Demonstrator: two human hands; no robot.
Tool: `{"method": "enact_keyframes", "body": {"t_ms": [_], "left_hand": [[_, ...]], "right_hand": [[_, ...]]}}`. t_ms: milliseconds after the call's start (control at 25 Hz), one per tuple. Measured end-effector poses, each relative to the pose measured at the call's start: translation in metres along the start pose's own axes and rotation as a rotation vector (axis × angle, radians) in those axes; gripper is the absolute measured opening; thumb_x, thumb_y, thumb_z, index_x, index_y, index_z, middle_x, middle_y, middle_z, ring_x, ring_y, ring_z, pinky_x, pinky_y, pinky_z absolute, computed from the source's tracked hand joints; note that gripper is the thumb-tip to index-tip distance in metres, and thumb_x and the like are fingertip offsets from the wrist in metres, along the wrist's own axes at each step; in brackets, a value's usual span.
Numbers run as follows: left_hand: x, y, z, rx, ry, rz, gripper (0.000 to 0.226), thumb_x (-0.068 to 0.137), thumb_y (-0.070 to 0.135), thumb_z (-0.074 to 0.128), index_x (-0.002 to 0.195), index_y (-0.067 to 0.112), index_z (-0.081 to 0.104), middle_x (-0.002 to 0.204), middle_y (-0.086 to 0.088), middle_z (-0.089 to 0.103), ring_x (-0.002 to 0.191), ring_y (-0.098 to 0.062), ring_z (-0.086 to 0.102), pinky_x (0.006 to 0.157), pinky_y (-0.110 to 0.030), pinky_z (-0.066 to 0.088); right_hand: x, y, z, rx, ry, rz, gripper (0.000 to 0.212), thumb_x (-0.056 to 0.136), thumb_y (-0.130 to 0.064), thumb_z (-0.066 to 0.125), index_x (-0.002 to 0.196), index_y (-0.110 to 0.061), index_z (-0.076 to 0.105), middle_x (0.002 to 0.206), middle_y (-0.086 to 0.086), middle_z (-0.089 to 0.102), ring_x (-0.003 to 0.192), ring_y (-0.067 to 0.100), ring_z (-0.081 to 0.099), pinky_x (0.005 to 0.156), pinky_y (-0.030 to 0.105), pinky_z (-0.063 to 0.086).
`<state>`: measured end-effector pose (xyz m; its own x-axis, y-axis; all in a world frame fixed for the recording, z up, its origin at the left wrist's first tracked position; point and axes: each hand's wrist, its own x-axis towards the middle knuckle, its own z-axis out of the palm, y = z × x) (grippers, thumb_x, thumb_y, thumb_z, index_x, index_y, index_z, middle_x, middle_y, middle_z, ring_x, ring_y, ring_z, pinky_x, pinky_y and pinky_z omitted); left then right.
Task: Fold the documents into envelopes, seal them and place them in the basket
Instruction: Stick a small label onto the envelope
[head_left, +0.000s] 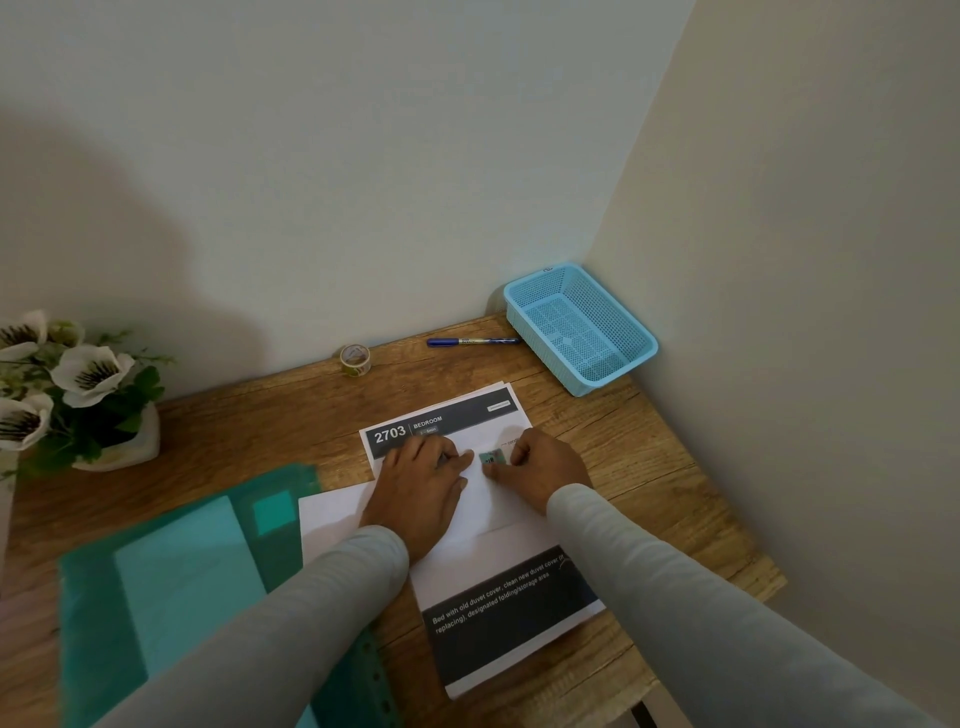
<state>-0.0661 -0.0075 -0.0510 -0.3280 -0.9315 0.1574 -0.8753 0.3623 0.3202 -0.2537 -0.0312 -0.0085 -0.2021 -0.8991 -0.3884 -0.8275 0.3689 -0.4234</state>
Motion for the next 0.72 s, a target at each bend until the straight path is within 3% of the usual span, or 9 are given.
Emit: {"method": "enact_keyframes", "body": {"t_ms": [160,240,360,480,720], "left_hand": [[0.000,0.002,-0.002,-0.005,0.001,-0.005,0.033,0.096,0.031,0.066,0.127,0.023,0.070,0.120,0.000,0.063,0.119,-0.027,0.055,0.102,-0.045,0.046],[0.000,0.002,-0.002,-0.013,-0.011,-0.014,0.033,0.097,0.032,0.064,0.129,0.023,0.069,0.122,0.000,0.062,0.121,-0.027,0.053,0.104,-0.045,0.045],[0.000,0.002,-0.002,-0.014,-0.016,-0.009,0.034,0.098,0.033,0.062,0.130,0.023,0.068,0.123,0.001,0.062,0.122,-0.026,0.053,0.105,-0.045,0.044],[0.000,0.000,-0.001,-0.023,-0.007,-0.005,0.035,0.098,0.033,0.062,0.130,0.022,0.068,0.123,0.000,0.062,0.123,-0.026,0.052,0.105,-0.046,0.045],[0.001,0.001,-0.008,-0.032,-0.067,-0.009,0.041,0.100,0.040,0.056,0.138,0.026,0.060,0.130,0.002,0.056,0.126,-0.025,0.048,0.108,-0.043,0.040]], "right_hand": [[0.004,-0.013,0.004,-0.078,0.019,0.076,0.065,0.080,-0.070,0.070,0.119,-0.019,0.061,0.113,0.002,0.069,0.104,0.025,0.066,0.077,0.034,0.050],[0.008,-0.017,0.004,-0.098,0.025,0.113,0.067,0.083,-0.070,0.068,0.124,-0.017,0.061,0.118,0.005,0.069,0.107,0.028,0.066,0.078,0.035,0.050],[0.009,-0.013,0.002,-0.032,0.029,0.128,0.050,0.090,-0.058,0.067,0.115,-0.015,0.063,0.111,0.005,0.069,0.102,0.027,0.066,0.085,0.038,0.053],[0.008,-0.004,-0.003,0.054,0.030,0.086,0.028,0.094,-0.046,0.069,0.093,-0.021,0.058,0.097,0.001,0.066,0.091,0.021,0.064,0.085,0.035,0.054],[-0.011,0.006,-0.002,0.058,-0.014,-0.047,0.030,0.086,-0.037,0.080,0.091,-0.023,0.054,0.113,-0.003,0.063,0.106,0.020,0.063,0.078,0.026,0.053]]}}
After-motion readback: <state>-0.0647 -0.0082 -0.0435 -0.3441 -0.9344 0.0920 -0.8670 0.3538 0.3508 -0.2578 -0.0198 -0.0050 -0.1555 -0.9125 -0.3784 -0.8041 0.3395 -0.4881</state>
